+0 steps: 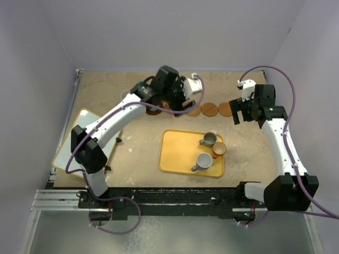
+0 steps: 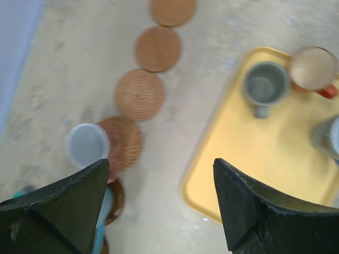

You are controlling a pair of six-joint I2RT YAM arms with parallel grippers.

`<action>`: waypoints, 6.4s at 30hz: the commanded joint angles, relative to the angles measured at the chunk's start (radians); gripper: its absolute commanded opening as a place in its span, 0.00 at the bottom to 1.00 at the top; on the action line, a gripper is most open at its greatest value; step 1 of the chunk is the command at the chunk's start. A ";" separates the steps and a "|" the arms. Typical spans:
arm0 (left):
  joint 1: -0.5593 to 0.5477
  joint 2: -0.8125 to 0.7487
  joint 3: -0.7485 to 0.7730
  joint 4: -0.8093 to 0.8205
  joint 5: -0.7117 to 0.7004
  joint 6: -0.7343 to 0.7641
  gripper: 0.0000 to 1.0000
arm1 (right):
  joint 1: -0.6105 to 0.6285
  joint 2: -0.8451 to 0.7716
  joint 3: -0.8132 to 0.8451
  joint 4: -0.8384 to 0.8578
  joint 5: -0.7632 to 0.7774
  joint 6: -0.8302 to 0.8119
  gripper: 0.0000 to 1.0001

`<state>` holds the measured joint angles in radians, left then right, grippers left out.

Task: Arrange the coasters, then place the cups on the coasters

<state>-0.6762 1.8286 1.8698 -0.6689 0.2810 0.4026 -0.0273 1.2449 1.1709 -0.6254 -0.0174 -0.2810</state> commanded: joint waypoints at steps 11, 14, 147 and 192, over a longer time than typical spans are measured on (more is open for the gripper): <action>-0.336 -0.068 -0.320 0.067 0.013 0.009 0.73 | -0.005 -0.029 0.003 0.023 0.002 -0.006 1.00; -0.359 -0.029 -0.318 0.081 0.030 -0.023 0.70 | -0.005 -0.026 0.001 0.023 0.002 -0.006 1.00; 0.041 0.713 0.655 0.031 -0.121 -0.311 0.03 | -0.005 -0.015 -0.002 0.027 0.020 -0.020 1.00; 0.033 0.699 0.681 -0.014 -0.149 -0.273 0.11 | -0.005 -0.011 -0.001 0.024 0.017 -0.019 1.00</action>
<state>-0.6373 2.5534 2.4836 -0.7204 0.1394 0.1162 -0.0273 1.2407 1.1694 -0.6228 -0.0097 -0.2924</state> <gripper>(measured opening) 0.083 0.998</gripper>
